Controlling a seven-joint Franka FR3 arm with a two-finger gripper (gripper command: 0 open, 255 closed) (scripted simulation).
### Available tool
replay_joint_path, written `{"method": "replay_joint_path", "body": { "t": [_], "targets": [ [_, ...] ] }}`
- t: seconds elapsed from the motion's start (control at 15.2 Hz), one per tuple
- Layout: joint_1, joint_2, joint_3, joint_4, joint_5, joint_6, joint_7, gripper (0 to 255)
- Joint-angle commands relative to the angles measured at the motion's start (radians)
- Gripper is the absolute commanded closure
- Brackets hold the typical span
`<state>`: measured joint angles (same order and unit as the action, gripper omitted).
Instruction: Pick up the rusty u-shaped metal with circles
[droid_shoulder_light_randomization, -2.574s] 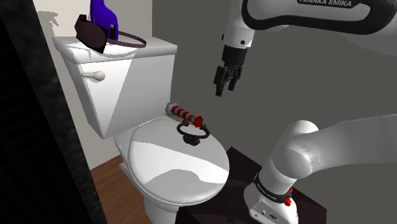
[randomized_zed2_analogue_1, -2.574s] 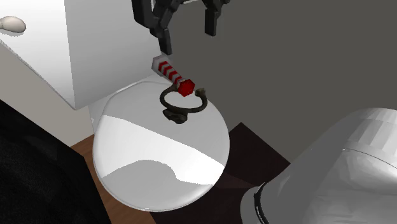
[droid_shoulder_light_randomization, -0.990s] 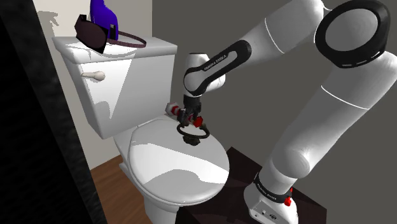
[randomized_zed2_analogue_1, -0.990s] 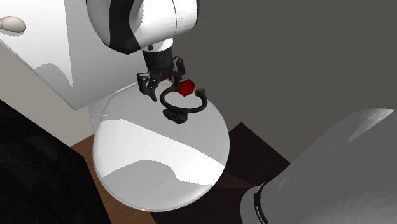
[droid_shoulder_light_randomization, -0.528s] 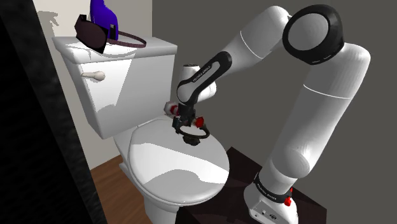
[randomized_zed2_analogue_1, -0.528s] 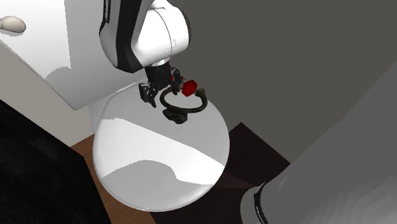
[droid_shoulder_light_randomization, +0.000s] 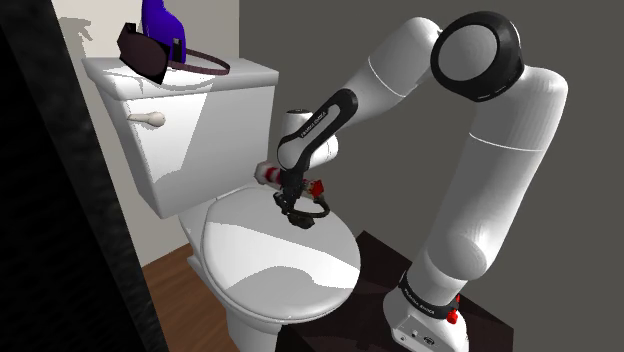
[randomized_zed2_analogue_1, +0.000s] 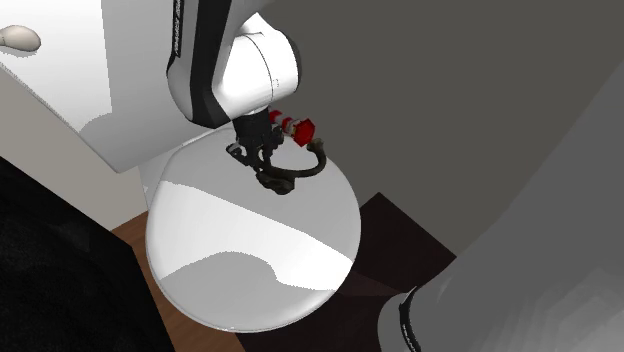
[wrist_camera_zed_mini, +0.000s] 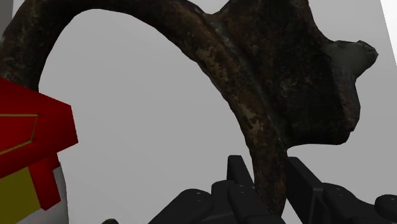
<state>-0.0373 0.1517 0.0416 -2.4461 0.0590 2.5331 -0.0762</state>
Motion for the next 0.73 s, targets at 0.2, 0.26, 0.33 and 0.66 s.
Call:
{"method": "replay_joint_path", "body": {
  "t": [0.2, 0.26, 0.33, 0.66],
  "targets": [
    [0.000, 0.001, 0.000, 0.000, 0.000, 0.001, 0.000, 255],
    [0.000, 0.001, 0.000, 0.000, 0.000, 0.000, 0.000, 255],
    [0.000, 0.001, 0.000, 0.000, 0.000, 0.001, 0.000, 255],
    [0.001, -0.049, 0.000, 0.005, -0.001, -0.054, 0.004, 255]
  ]
}}
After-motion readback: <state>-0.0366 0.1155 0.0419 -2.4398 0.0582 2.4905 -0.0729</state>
